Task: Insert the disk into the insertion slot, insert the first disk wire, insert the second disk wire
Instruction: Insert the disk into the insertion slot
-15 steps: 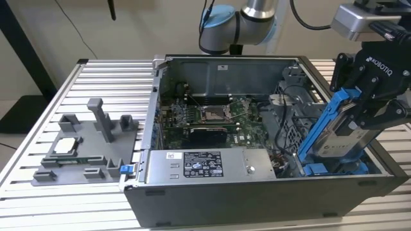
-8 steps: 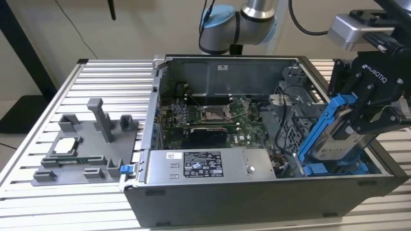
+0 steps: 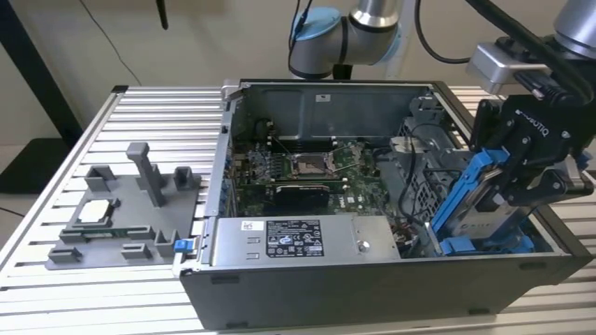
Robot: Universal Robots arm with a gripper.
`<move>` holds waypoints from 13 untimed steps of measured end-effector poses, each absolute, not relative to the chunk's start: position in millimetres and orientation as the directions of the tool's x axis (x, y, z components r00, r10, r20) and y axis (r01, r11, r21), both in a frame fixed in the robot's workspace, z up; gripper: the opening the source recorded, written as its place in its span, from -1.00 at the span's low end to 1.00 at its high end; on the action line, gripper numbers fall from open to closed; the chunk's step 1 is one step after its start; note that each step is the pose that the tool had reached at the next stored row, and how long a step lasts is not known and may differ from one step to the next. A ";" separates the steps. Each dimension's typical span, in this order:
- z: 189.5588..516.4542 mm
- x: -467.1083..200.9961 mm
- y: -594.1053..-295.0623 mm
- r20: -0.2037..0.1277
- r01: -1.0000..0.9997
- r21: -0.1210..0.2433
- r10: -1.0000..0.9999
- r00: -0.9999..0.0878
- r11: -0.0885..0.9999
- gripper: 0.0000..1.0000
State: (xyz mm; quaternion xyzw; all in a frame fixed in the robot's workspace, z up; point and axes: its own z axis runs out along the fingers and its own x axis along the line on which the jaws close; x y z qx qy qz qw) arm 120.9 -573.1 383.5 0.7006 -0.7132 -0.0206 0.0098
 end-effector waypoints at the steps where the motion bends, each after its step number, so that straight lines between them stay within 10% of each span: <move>1: 382.4 120.9 -573.0 -0.015 -0.999 0.043 -1.000 -0.018 0.017 -1.00; 7: 382.0 120.9 -573.1 -0.015 -0.999 0.043 -1.000 -0.018 0.017 -1.00; 8: 382.0 121.0 -573.1 -0.015 -0.999 0.043 -1.000 -0.018 0.017 1.00; 13: 387.5 120.9 -573.1 -0.015 -0.999 0.043 -1.000 -0.018 0.017 1.00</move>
